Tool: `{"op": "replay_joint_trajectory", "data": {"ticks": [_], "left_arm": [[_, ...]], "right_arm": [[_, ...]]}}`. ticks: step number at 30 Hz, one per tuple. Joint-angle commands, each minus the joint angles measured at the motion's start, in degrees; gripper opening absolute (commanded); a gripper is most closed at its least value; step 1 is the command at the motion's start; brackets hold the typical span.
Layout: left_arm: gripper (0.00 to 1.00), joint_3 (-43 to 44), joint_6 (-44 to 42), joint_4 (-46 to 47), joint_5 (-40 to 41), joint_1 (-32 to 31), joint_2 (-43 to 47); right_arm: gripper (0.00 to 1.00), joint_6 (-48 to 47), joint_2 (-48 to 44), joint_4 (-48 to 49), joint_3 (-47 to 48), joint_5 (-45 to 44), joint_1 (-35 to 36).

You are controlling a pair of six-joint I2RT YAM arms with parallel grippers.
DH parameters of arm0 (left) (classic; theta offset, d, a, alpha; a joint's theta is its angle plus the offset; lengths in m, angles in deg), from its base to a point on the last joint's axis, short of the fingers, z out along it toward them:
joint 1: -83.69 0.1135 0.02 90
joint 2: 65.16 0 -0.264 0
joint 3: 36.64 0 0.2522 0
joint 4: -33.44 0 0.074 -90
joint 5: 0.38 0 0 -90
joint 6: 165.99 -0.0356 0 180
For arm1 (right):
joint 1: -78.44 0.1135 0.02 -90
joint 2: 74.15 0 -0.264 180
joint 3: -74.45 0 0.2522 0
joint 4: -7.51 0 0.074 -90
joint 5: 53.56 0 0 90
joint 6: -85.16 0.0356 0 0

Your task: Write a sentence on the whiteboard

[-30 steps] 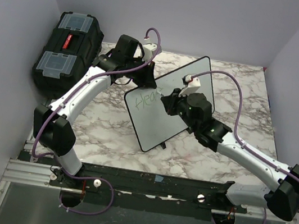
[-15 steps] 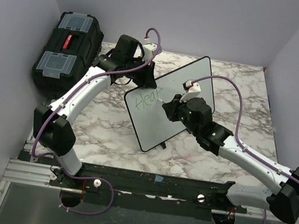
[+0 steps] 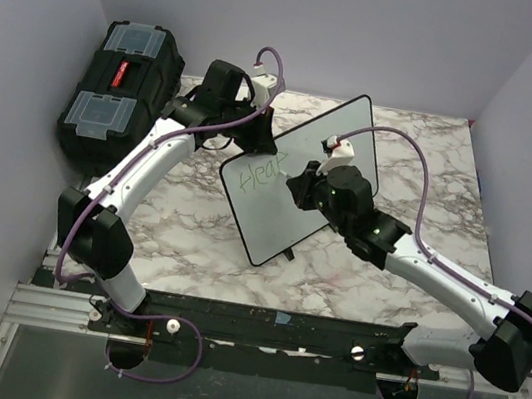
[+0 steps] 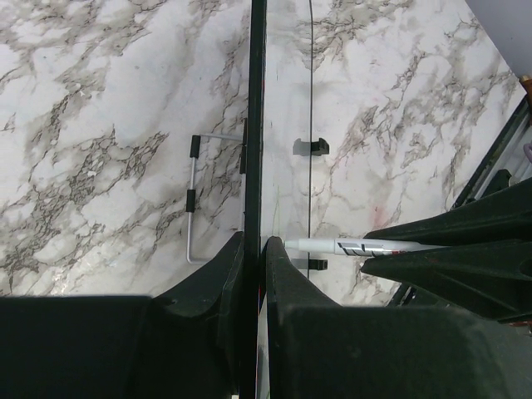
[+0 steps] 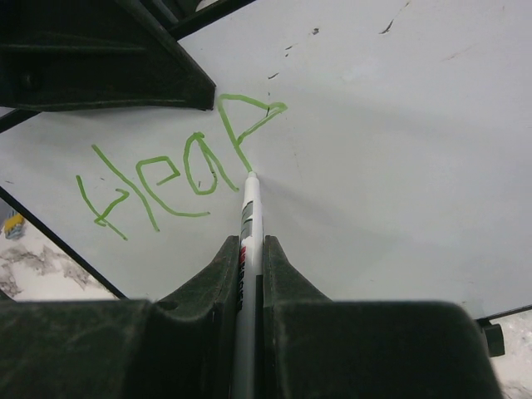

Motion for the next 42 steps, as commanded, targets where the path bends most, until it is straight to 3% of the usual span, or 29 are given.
{"op": "replay_joint_trajectory", "data": {"ticks": [1,29,42], "left_arm": [[0.00,-0.02,-3.74,3.33,4.30,0.11,2.49],[0.00,-0.25,-3.74,3.56,3.93,0.11,2.36],[0.00,1.23,-3.74,2.72,4.43,0.10,1.73]], "right_arm": [[0.01,-0.22,1.74,-0.62,2.56,-2.55,-0.17],[0.01,-1.92,4.49,-0.24,7.49,-10.25,-0.15],[0.01,-3.81,-3.42,0.99,5.42,-16.05,-0.31]]}}
